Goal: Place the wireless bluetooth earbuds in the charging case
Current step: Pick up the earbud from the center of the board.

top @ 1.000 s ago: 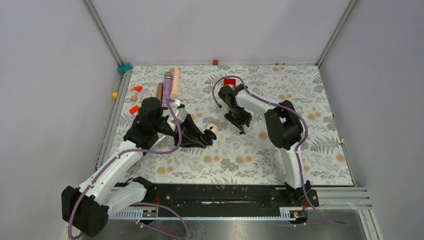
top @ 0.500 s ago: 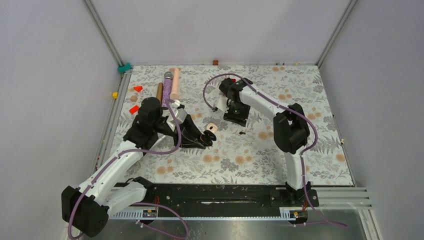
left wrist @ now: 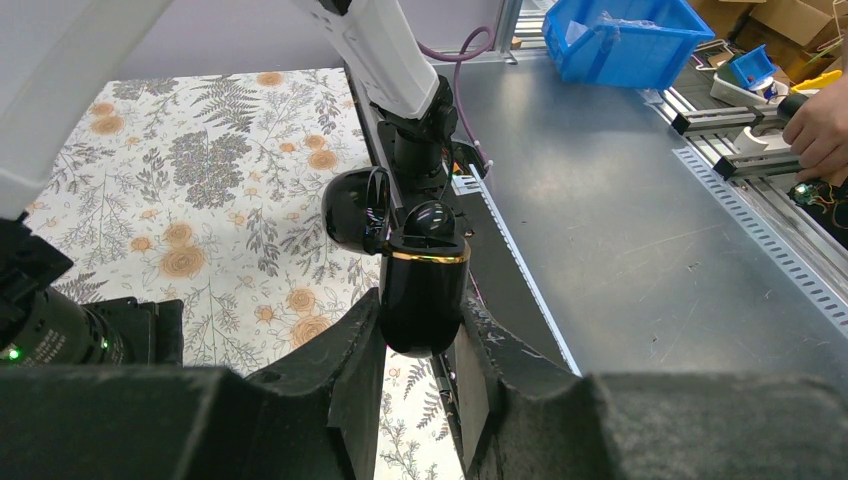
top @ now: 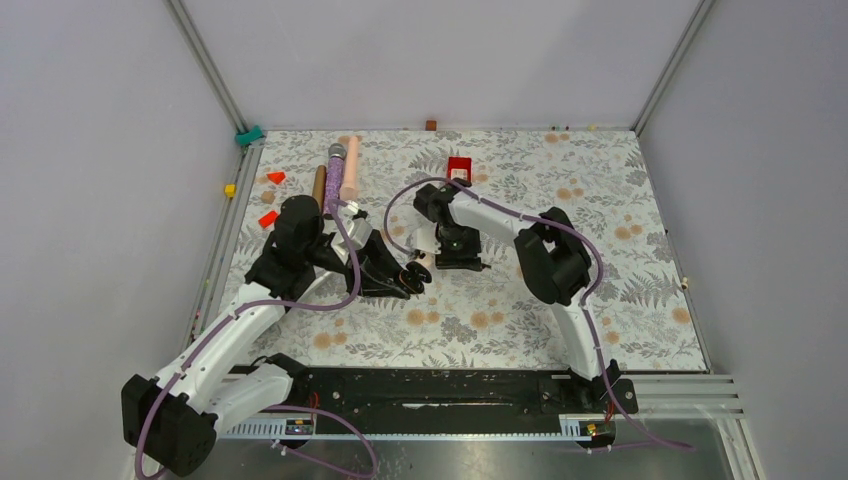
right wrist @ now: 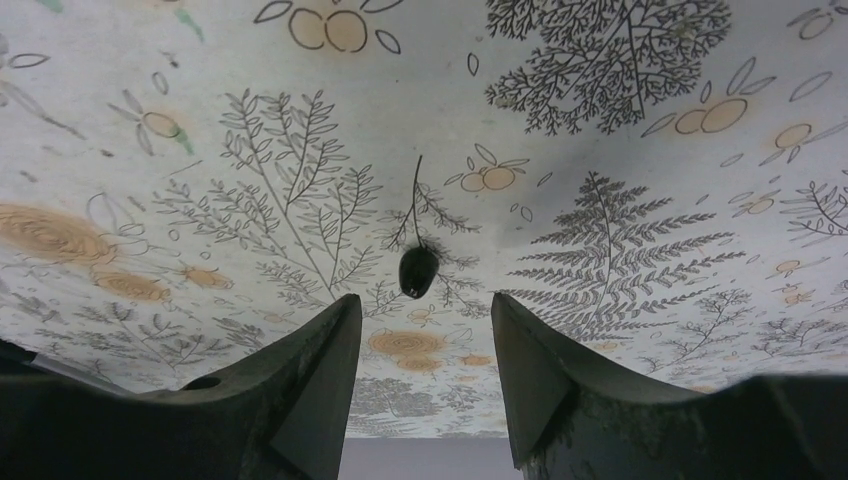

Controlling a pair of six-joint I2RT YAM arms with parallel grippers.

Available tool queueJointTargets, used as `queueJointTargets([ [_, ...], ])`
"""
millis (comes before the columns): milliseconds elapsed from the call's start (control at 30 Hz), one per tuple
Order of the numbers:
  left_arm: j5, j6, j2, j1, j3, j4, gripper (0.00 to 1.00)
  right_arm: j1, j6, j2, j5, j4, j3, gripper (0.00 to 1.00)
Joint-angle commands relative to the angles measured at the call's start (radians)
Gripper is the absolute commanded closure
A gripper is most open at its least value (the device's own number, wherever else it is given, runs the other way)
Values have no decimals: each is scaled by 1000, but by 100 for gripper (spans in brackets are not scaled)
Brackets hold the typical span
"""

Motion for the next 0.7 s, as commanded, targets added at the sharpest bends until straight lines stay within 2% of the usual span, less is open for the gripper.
queueJointTargets([
  [0, 38, 10, -21, 4, -3, 43, 100, 21, -28, 48, 104, -20, 32, 41],
  [333, 39, 10, -21, 3, -4, 43, 100, 38, -29, 95, 138, -19, 36, 42],
  [667, 38, 10, -20, 3, -4, 42, 100, 49, -32, 121, 184, -19, 27, 51],
])
